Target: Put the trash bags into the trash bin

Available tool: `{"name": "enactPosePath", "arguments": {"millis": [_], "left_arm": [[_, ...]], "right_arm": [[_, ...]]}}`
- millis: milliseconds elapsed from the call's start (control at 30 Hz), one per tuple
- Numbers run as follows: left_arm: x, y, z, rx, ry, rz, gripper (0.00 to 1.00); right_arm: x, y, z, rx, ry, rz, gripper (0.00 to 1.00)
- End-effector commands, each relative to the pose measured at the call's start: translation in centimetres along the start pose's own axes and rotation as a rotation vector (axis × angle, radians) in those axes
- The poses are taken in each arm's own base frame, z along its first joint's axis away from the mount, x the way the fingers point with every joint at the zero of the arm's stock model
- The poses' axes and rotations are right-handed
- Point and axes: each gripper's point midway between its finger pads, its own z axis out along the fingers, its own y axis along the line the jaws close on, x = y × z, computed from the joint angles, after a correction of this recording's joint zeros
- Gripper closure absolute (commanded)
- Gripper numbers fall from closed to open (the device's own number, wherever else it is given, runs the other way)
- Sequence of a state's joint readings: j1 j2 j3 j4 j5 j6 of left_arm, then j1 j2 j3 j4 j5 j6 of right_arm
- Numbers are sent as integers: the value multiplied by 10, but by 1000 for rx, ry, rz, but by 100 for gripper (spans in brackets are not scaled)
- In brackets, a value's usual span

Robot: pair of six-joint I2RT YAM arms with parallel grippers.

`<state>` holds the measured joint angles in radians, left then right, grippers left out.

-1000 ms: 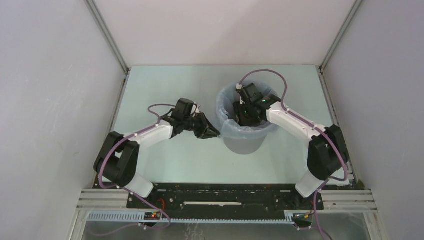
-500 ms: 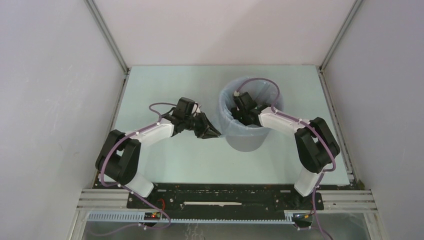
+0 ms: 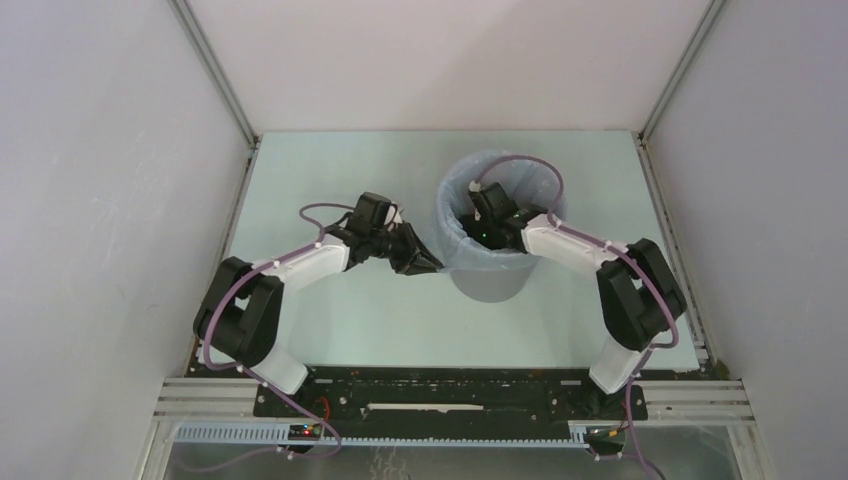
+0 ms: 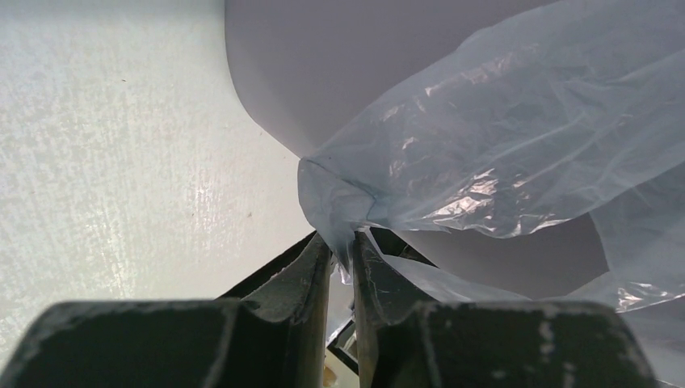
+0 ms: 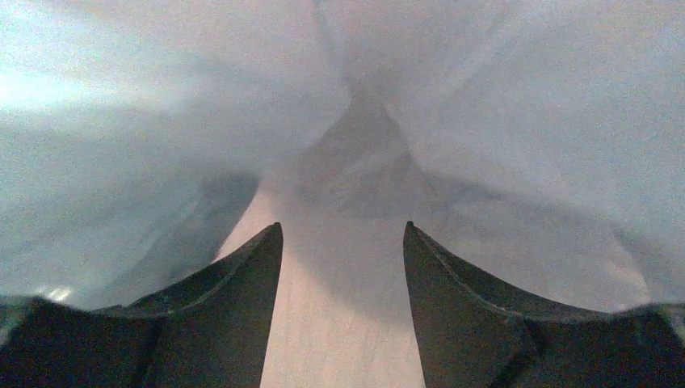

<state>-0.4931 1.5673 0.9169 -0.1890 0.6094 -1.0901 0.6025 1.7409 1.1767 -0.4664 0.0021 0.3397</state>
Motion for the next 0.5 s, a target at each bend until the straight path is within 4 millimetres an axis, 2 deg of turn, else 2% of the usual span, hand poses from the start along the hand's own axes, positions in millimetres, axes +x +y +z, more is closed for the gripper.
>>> {"name": "enactPosePath", "arguments": {"millis": [0, 300, 467], "left_arm": [[-8, -20, -3, 54, -22, 43, 79], [-6, -10, -5, 29, -40, 48, 78], [-8, -8, -12, 2, -75, 75, 67]], "right_arm": [[-27, 12, -47, -68, -87, 49, 34], [-56, 16, -107, -101, -199, 80, 34], [-88, 26, -158, -146, -268, 87, 33]]}}
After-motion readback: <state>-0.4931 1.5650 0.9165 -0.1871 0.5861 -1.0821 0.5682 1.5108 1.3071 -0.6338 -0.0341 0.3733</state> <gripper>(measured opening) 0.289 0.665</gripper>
